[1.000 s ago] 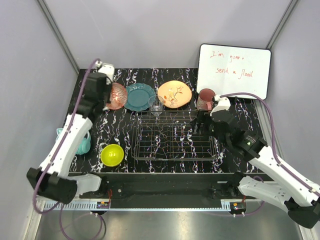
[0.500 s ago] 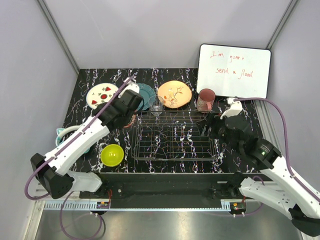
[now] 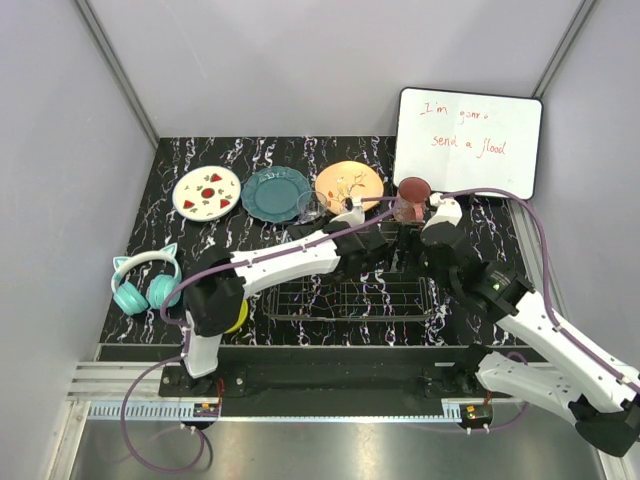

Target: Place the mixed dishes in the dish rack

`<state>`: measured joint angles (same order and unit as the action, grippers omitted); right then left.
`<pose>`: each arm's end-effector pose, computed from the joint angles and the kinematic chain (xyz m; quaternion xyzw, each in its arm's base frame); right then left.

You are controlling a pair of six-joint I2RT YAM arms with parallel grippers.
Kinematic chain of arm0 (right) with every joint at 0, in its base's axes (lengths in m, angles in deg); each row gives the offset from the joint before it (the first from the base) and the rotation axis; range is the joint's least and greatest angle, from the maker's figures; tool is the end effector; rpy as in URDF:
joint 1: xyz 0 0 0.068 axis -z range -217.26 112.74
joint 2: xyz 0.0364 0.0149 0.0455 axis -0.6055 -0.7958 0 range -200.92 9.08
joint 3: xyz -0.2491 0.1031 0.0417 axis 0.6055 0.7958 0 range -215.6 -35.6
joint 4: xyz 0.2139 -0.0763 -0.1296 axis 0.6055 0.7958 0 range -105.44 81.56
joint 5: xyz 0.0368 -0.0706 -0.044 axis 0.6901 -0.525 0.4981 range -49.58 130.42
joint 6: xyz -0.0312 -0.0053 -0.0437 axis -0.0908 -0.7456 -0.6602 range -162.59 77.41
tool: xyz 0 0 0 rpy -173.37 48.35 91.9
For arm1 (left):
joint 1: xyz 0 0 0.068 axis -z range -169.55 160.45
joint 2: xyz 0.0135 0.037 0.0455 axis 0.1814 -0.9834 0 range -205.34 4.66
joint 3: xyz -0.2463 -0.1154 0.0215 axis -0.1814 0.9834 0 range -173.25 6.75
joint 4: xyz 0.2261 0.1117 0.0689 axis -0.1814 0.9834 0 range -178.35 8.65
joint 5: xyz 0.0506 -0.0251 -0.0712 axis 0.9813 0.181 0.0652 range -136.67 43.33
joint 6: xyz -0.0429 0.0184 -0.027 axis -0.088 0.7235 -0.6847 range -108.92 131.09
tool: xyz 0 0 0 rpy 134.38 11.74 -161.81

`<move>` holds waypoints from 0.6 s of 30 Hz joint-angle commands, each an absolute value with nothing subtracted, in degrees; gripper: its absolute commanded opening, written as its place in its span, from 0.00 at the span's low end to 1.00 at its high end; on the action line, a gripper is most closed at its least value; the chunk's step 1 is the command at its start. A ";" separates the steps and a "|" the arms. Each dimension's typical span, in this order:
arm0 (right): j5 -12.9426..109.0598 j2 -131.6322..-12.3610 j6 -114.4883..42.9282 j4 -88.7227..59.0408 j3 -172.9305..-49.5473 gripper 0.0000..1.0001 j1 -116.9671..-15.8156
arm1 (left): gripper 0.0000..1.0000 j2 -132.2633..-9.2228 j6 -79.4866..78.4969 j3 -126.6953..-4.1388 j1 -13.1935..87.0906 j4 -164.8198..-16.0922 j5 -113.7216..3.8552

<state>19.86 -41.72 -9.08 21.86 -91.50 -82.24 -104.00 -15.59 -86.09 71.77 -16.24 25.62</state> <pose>0.1381 0.1203 0.3425 -0.0002 0.8657 0.1798 0.4671 0.2024 -0.2991 0.2698 0.2303 0.7739 0.4141 0.4201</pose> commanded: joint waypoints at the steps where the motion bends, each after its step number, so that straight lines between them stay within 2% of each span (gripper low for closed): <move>1: 19.50 -38.65 -8.06 20.34 -91.51 0.72 -82.35 | 0.00 -99.93 -23.45 -91.67 70.13 0.50 29.44; 11: 19.32 -36.71 -7.70 20.34 -90.01 0.72 -82.35 | 0.00 -100.45 -29.08 -87.56 69.08 0.51 31.37; 18: 16.95 -33.20 -7.61 21.39 -90.45 0.74 -82.35 | 0.00 -104.49 -34.09 -78.96 65.21 0.51 32.69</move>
